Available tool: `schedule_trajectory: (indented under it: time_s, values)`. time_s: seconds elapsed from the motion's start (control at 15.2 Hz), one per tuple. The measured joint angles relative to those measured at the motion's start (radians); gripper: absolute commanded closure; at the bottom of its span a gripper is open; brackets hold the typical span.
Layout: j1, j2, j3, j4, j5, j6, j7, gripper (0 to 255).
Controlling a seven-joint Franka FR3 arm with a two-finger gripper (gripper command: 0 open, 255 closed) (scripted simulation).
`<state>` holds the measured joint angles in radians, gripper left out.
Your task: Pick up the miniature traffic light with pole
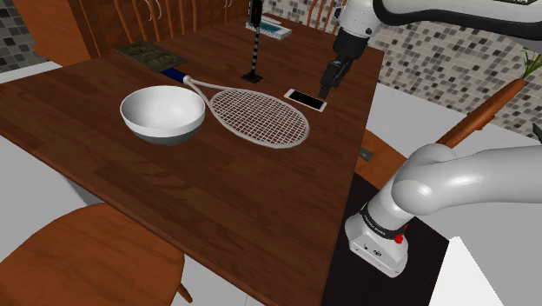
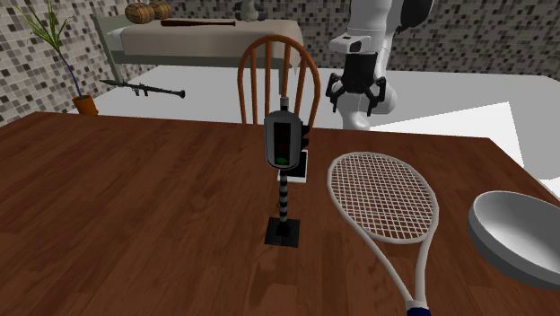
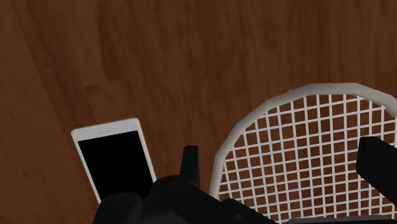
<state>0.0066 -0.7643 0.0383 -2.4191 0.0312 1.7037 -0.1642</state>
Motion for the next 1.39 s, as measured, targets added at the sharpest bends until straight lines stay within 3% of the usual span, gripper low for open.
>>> schedule_trajectory:
  time_s: [0.46, 1.39]
  values:
    - [-0.019, 0.148, 0.026, 0.111, 0.001, 0.097, 0.064, 0]
    - [-0.073, 0.583, 0.077, 0.592, -0.064, 0.214, 0.252, 0]
